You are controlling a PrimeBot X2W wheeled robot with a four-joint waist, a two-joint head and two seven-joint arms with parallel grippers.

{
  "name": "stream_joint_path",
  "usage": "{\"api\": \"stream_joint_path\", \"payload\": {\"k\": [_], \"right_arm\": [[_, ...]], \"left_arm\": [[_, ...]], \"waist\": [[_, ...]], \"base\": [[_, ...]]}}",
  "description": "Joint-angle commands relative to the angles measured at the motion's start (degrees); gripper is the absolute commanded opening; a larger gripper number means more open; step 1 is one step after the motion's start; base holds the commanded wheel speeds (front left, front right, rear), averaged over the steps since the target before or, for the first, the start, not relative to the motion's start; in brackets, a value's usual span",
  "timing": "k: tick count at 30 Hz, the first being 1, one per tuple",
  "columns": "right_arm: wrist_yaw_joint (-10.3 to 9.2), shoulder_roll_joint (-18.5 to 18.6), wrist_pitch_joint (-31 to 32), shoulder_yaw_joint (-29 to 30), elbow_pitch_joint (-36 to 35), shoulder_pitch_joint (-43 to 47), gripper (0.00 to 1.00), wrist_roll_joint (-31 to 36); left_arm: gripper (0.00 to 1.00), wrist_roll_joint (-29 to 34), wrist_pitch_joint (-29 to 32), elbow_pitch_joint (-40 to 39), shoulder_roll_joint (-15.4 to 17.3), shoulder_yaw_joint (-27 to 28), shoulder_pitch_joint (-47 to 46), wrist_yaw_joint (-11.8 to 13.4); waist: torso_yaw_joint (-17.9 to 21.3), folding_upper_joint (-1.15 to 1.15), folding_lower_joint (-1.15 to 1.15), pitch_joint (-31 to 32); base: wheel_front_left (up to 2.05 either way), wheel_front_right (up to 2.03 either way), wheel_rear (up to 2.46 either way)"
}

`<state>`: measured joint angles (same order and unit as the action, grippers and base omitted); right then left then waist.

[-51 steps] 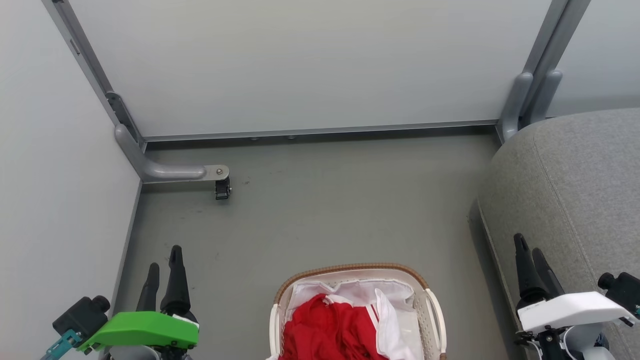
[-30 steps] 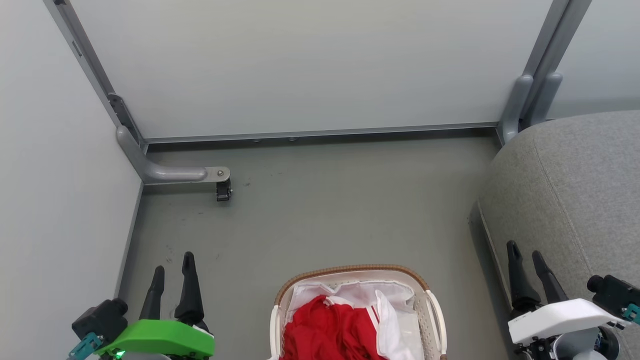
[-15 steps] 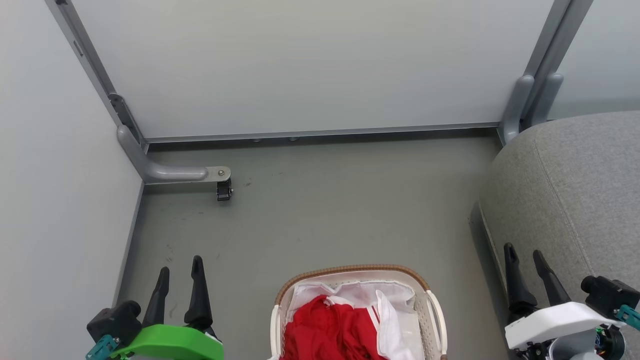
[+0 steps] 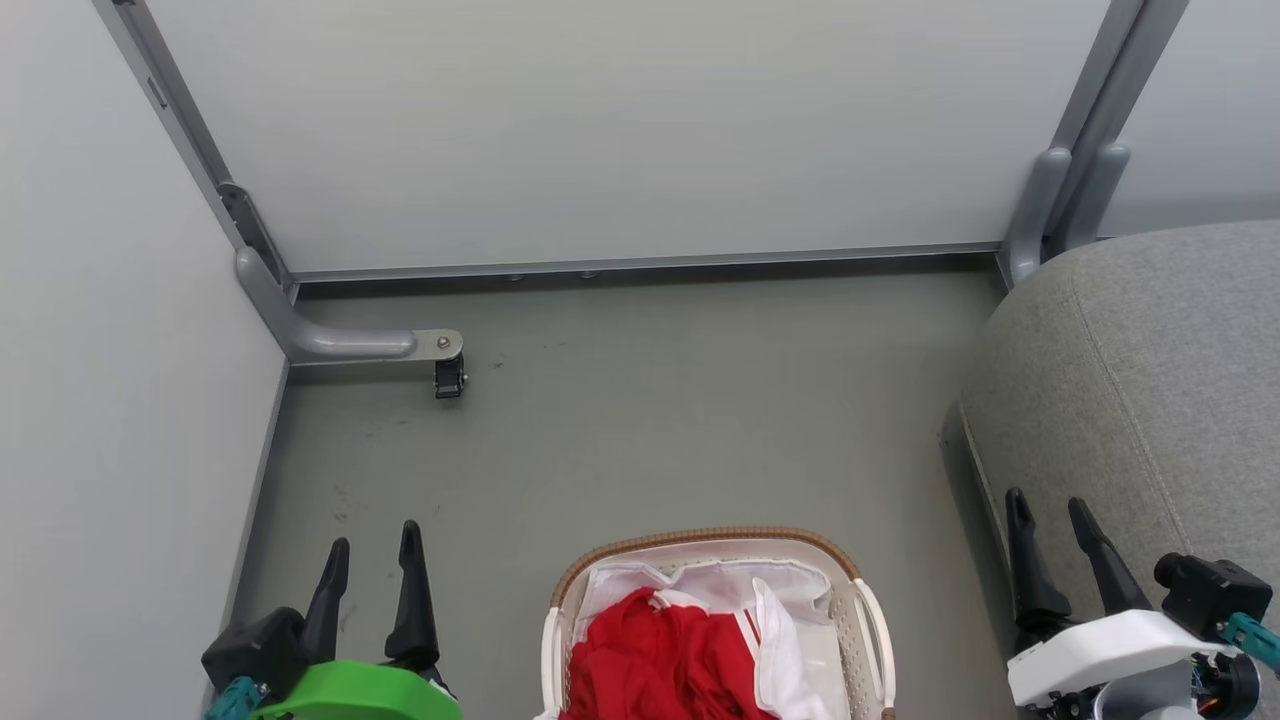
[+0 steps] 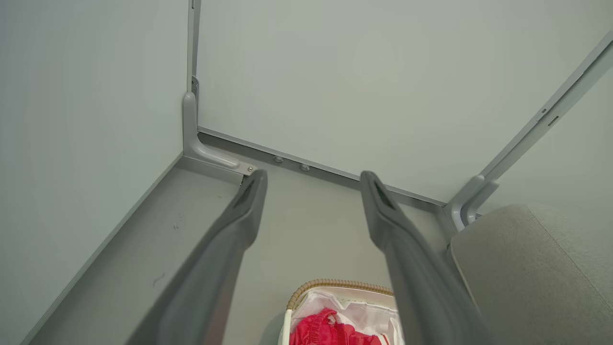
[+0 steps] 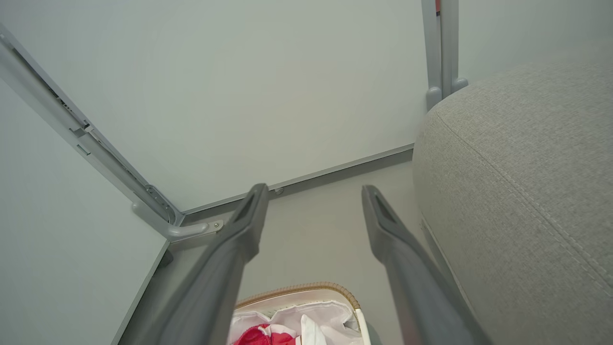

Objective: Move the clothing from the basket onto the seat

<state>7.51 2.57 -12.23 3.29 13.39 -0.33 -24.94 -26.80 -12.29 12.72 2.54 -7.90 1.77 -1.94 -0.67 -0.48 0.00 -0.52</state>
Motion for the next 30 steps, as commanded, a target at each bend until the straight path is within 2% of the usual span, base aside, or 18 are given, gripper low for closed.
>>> {"api": "stream_joint_path", "payload": {"k": [1,24,30], "right_arm": [[-0.03,0.4,-0.6,0.1,-0.1,0.7,1.0,1.3],[-0.04,0.5,-3.1,-0.3,0.1,1.1,1.0,9.1],[-0.04,0.5,-3.0,-0.1,0.2,1.0,1.0,8.9]], "left_arm": [[1.0,1.5,-0.6,-0.1,0.4,-0.2,0.8,0.3],[1.0,8.7,-3.0,1.5,0.5,-1.6,1.2,0.9],[1.0,8.3,-2.9,1.8,0.5,-1.6,1.2,0.9]], "waist": [[0.0,0.39,0.0,0.0],[-0.4,0.47,0.0,-0.5],[-0.3,0.48,0.0,-0.5]], "base": [[0.0,0.0,0.0],[0.0,0.0,0.0],[0.0,0.0,0.0]]}}
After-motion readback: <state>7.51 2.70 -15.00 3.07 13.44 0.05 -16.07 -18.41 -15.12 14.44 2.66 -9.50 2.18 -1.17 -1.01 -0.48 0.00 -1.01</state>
